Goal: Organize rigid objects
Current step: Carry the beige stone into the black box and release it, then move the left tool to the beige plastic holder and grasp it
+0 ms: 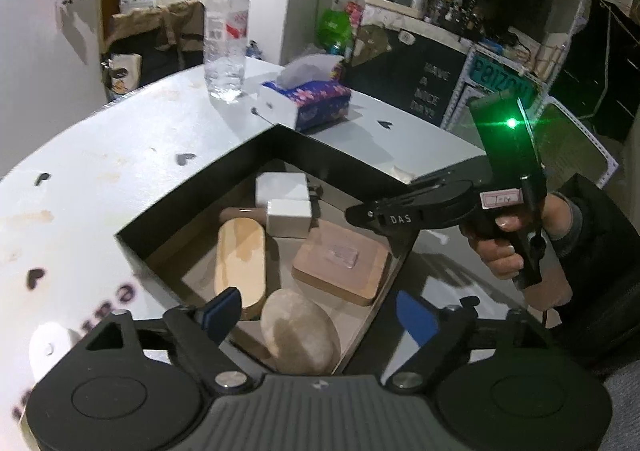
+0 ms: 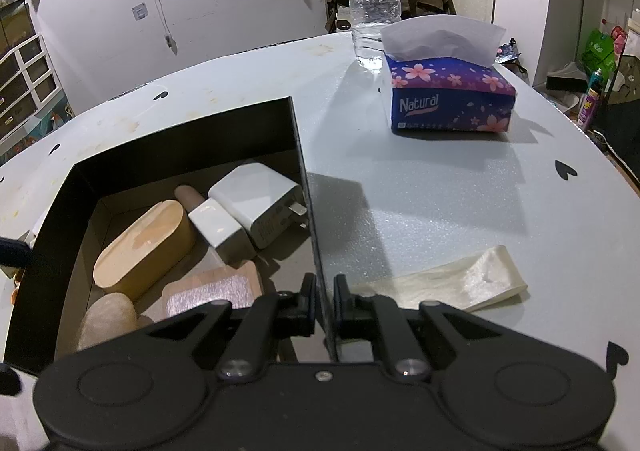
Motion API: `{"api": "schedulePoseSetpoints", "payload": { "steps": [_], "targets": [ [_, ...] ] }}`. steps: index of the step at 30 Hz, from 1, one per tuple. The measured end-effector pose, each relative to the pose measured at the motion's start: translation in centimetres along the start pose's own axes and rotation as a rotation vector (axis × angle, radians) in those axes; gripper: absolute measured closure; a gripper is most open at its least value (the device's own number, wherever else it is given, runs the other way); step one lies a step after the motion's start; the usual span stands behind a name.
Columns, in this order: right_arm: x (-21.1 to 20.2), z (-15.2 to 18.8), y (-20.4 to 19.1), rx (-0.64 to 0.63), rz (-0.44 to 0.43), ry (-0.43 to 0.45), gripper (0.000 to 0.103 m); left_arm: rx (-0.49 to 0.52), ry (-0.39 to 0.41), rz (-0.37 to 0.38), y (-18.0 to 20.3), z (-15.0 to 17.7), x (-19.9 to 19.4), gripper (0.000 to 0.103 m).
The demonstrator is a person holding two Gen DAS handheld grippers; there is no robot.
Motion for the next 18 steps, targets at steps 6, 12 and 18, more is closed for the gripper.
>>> {"api": "schedulePoseSetpoints", "payload": {
  "steps": [6, 12, 18],
  "targets": [
    [0.0, 0.0, 0.0, 0.0, -0.001, 0.0, 0.093, -0.013, 0.065, -0.103, -0.3, 0.8, -2.3, 0.005],
    [0.0, 0.0, 0.0, 0.001, -0.003, 0.002, 0.093, -0.076, 0.124, -0.218, -1.4, 2.5, -4.7, 0.001],
    [0.0, 0.1, 0.0, 0.003, -0.009, 0.006, 0.093, -0.167, 0.167, -0.341, -3.0, 4.7, -6.7, 0.0]
  ]
}}
Point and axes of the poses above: each gripper's, at about its wrist camera, not at the fingertips, and x roughly the way its jaws point, y to its right, z to its underside, the point moved 6 cm from there along x, roughly the way its jaws point, and after that the axes turned 2 degrees about -x, right-handed, at the moved point
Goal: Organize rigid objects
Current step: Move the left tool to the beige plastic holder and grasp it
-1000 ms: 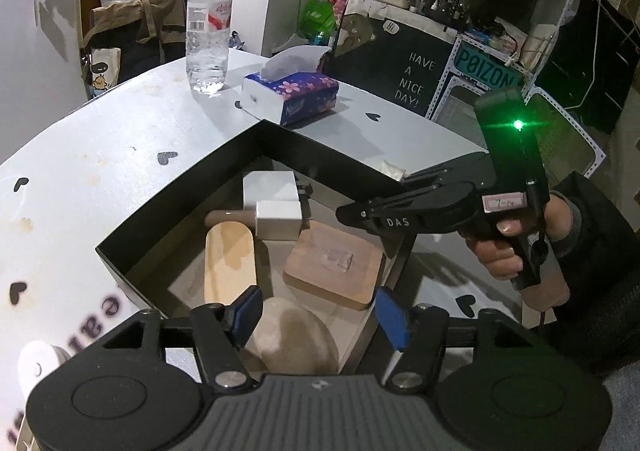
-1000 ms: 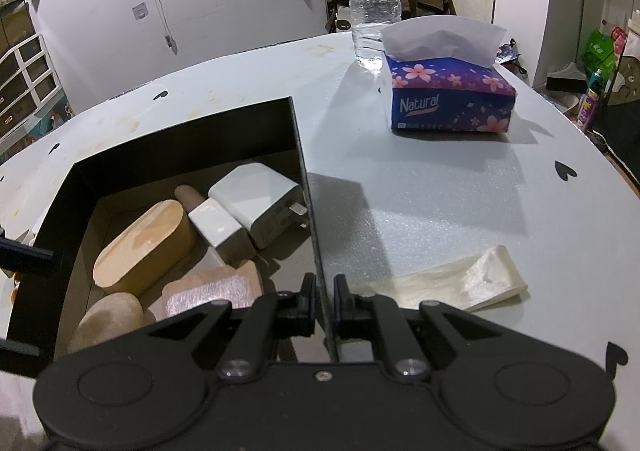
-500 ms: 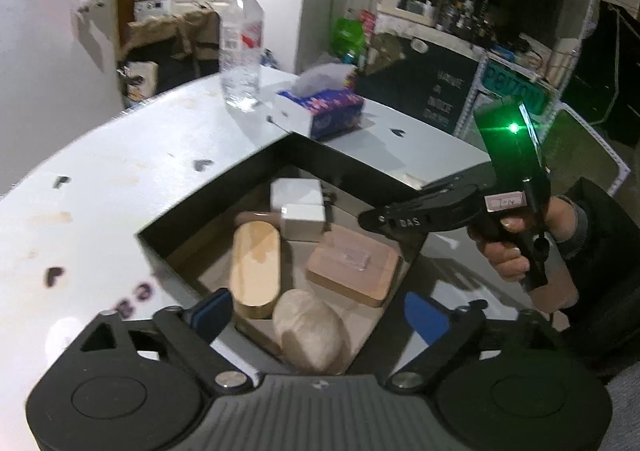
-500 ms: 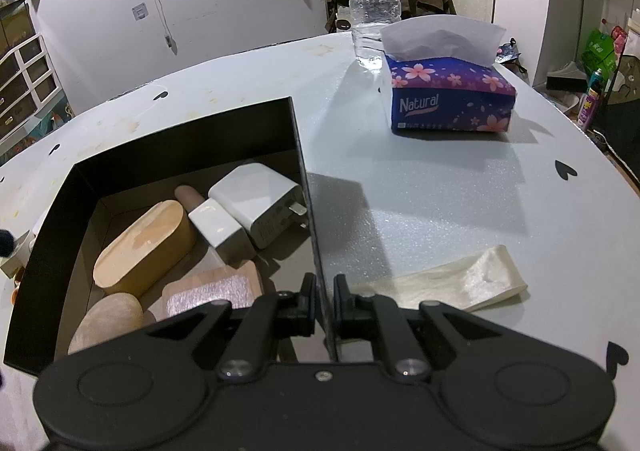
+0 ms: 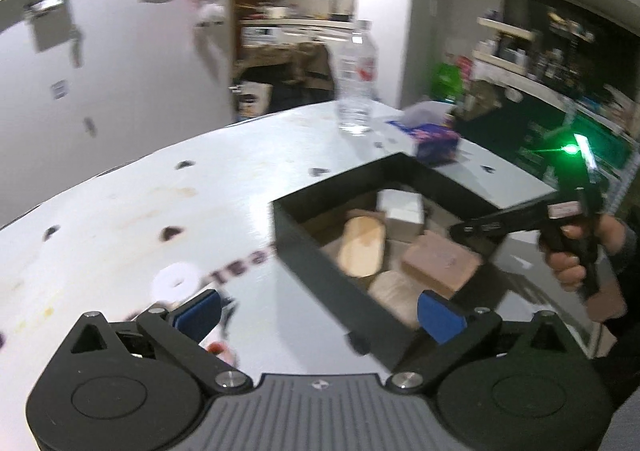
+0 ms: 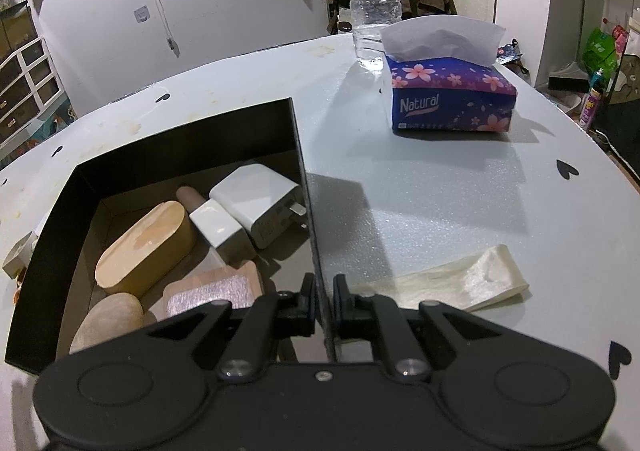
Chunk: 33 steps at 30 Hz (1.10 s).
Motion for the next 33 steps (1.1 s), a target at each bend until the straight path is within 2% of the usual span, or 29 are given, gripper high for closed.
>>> {"api": "schedulePoseSetpoints", "payload": {
  "steps": [6, 13, 19, 28, 31, 33],
  "targets": [
    [0.0, 0.0, 0.0, 0.001, -0.002, 0.001, 0.093, -0.108, 0.022, -0.122, -2.8, 2.1, -0.6, 0.0],
    [0.0, 0.0, 0.0, 0.001, -0.002, 0.001, 0.093, -0.237, 0.029, -0.28, -5.6, 4.5, 0.6, 0.0],
    [0.0, 0.0, -0.1, 0.003, -0.004, 0.001, 0.093, -0.318, 0.064, -0.394, -7.6, 4.6, 1.9, 0.0],
    [0.0, 0.0, -0.1, 0.003, -0.004, 0.001, 0.093, -0.443, 0.116, -0.452, -10.4, 3.9, 4.0, 0.0],
    [0.0, 0.0, 0.0, 0.003, -0.004, 0.001, 0.093, -0.475, 0.111, -0.457, -11.0, 4.1, 4.7, 0.004],
    [0.0, 0.0, -0.1, 0.002, -0.004, 0.001, 0.093, -0.491, 0.11, -0.459, -11.3, 4.2, 5.0, 0.012]
  ]
}}
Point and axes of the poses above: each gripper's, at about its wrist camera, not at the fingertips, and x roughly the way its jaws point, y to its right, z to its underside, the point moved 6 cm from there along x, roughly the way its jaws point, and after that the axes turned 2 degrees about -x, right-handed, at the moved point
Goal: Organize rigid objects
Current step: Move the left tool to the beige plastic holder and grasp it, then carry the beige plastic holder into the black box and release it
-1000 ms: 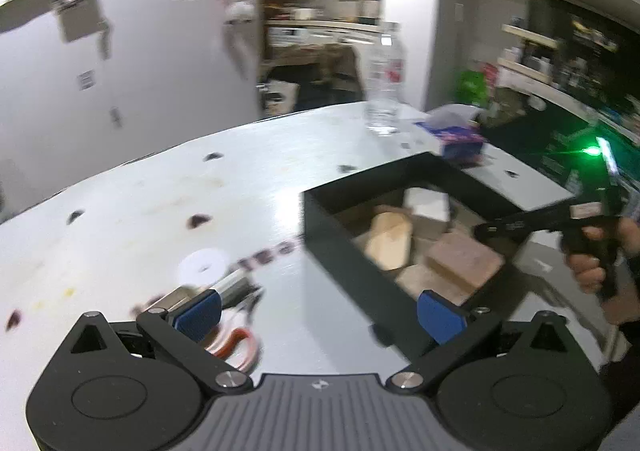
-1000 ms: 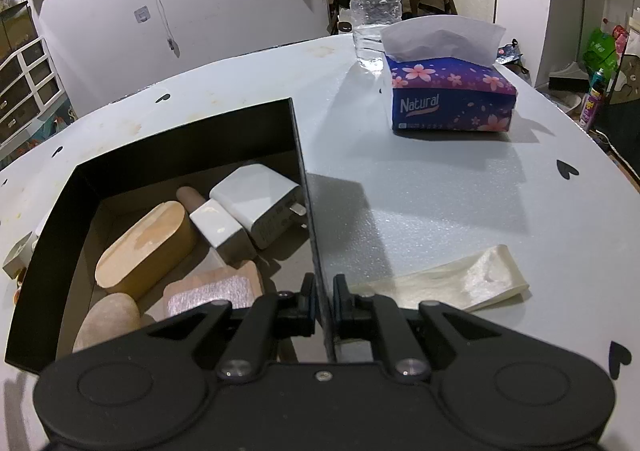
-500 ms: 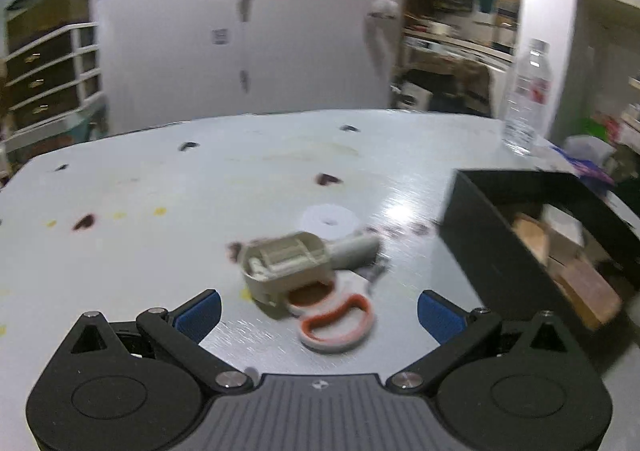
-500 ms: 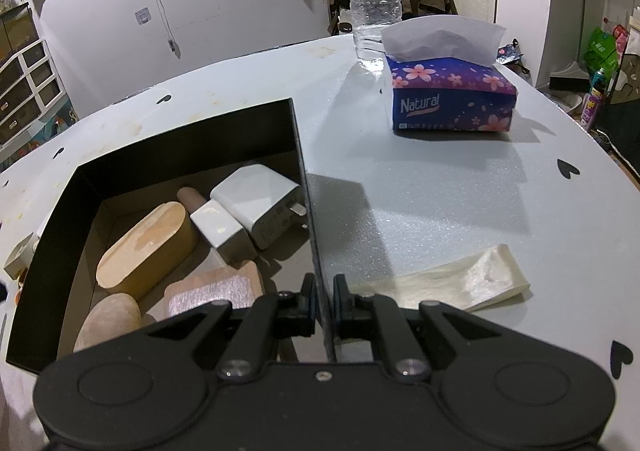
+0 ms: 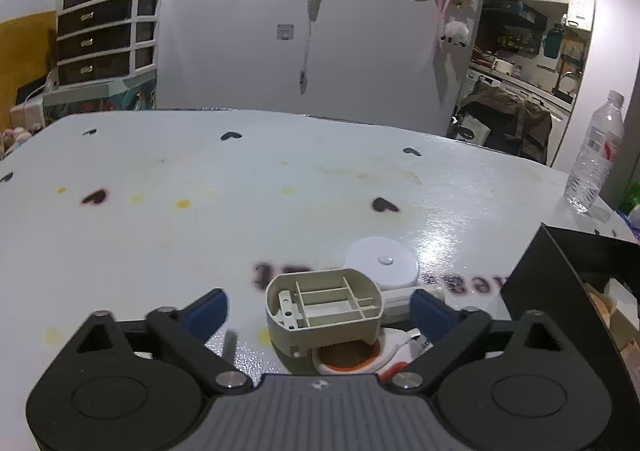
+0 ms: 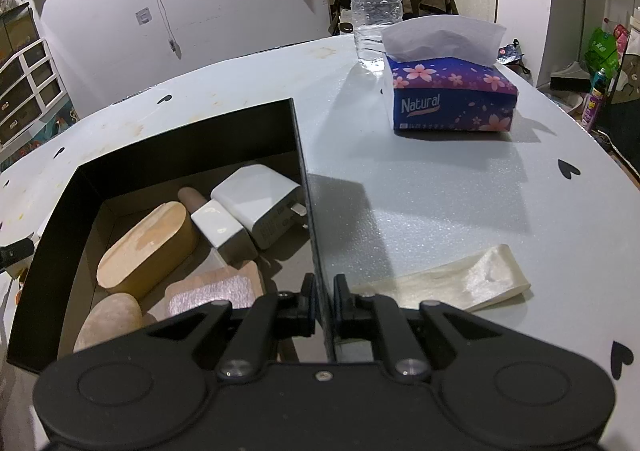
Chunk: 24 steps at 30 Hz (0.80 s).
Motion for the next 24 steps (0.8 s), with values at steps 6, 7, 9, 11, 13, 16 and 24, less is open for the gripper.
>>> {"api": "schedulePoseSetpoints", "payload": {
  "steps": [6, 7, 9, 11, 13, 16, 24],
  "targets": [
    [0.0, 0.0, 0.0, 0.0, 0.0, 0.0, 0.092, -0.012, 0.015, 0.029, 0.1, -0.1, 0.3, 0.038],
    [0.0, 0.0, 0.0, -0.001, 0.0, 0.0, 0.092, 0.0, 0.018, 0.024, 0.2, 0.0, 0.2, 0.038],
    [0.0, 0.0, 0.0, 0.001, -0.001, 0.0, 0.092, 0.001, 0.02, 0.025, 0.3, 0.0, 0.2, 0.038],
    [0.0, 0.0, 0.0, 0.0, -0.001, 0.0, 0.092, -0.001, 0.02, 0.027, 0.3, 0.0, 0.3, 0.038],
    [0.0, 0.0, 0.0, 0.0, -0.001, 0.0, 0.092, 0.0, 0.021, 0.025, 0.3, 0.0, 0.3, 0.038],
    [0.0, 0.0, 0.0, 0.0, -0.001, 0.0, 0.092, -0.002, 0.02, 0.025, 0.3, 0.0, 0.2, 0.038],
    [0.0, 0.0, 0.0, -0.002, 0.002, -0.001, 0.092, -0.014, 0.078, 0.056, 0.7, -0.5, -2.8, 0.038]
  ]
}}
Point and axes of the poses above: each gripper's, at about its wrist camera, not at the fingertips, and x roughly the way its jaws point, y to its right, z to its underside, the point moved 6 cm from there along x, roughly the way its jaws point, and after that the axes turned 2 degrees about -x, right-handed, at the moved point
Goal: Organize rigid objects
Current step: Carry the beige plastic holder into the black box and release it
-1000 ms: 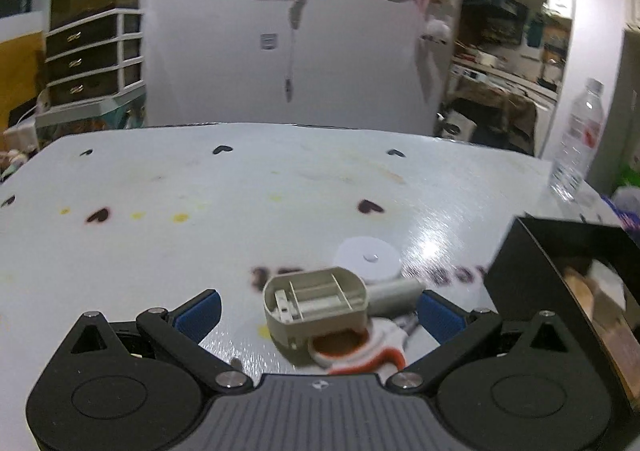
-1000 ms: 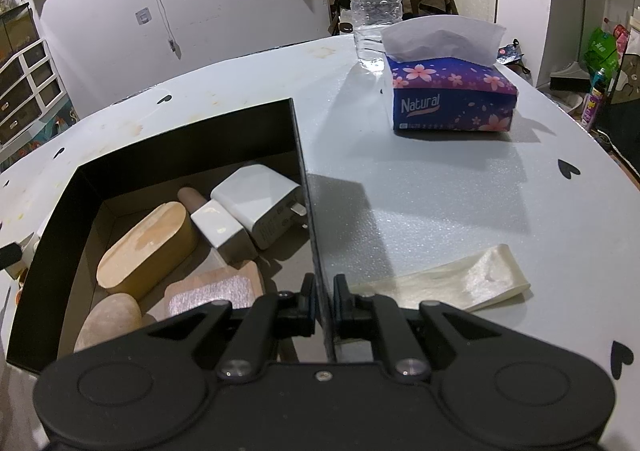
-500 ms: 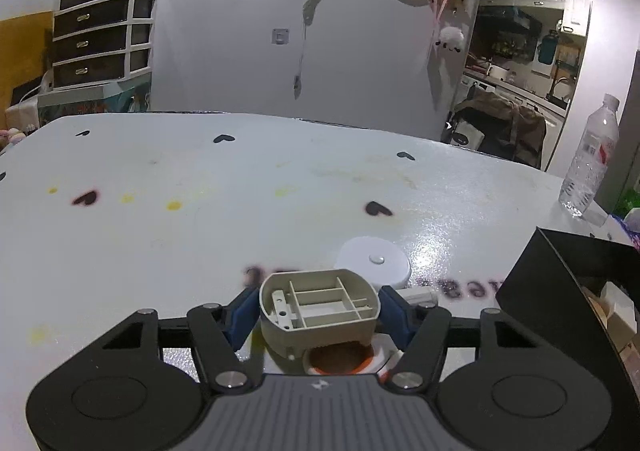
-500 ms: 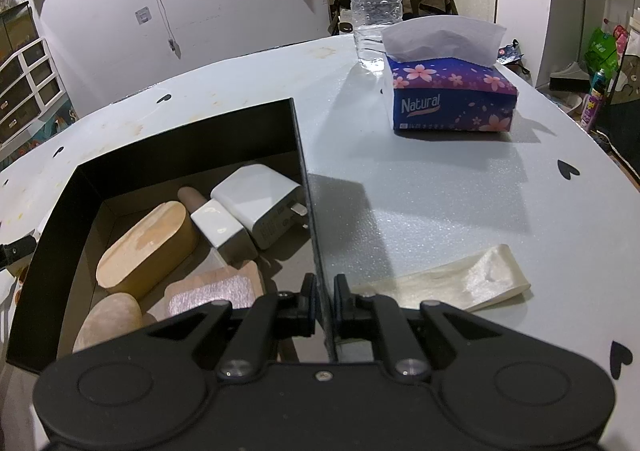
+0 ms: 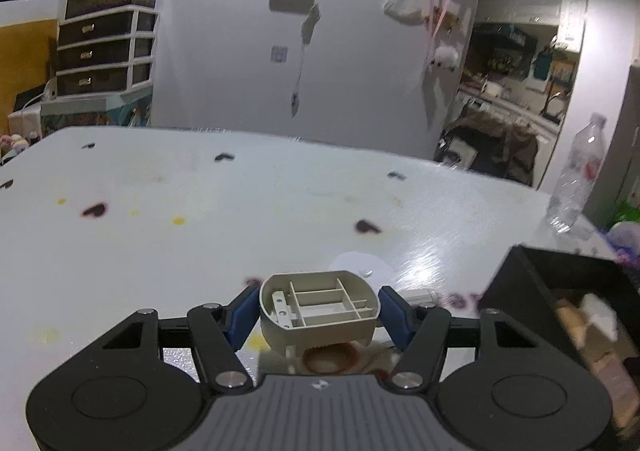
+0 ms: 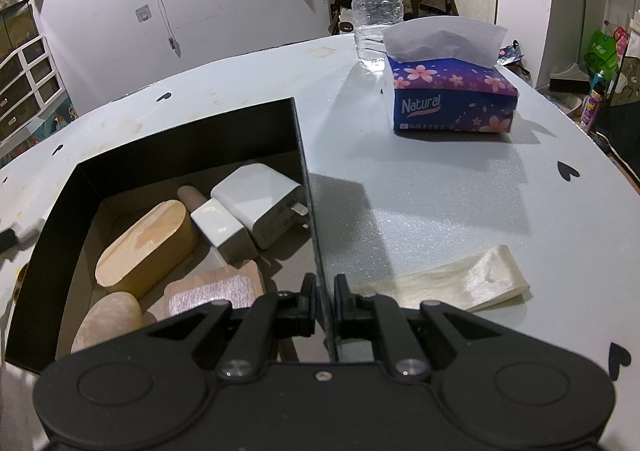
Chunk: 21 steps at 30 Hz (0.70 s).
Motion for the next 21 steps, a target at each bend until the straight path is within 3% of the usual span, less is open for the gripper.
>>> {"api": "schedulePoseSetpoints", "payload": {
  "steps": [4, 13, 21],
  "targets": [
    [0.0, 0.0, 0.0, -0.002, 0.0, 0.0, 0.092, 0.006, 0.02, 0.097, 2.0, -0.6, -2.5, 0.038],
    [0.0, 0.0, 0.0, -0.002, -0.001, 0.0, 0.092, 0.15, 0.017, 0.362, 9.6, -0.5, -5.9, 0.038],
    [0.0, -0.1, 0.0, 0.001, -0.002, -0.002, 0.092, 0.318, -0.058, 0.409, 16.0, 2.1, -4.4, 0.038]
  ]
}}
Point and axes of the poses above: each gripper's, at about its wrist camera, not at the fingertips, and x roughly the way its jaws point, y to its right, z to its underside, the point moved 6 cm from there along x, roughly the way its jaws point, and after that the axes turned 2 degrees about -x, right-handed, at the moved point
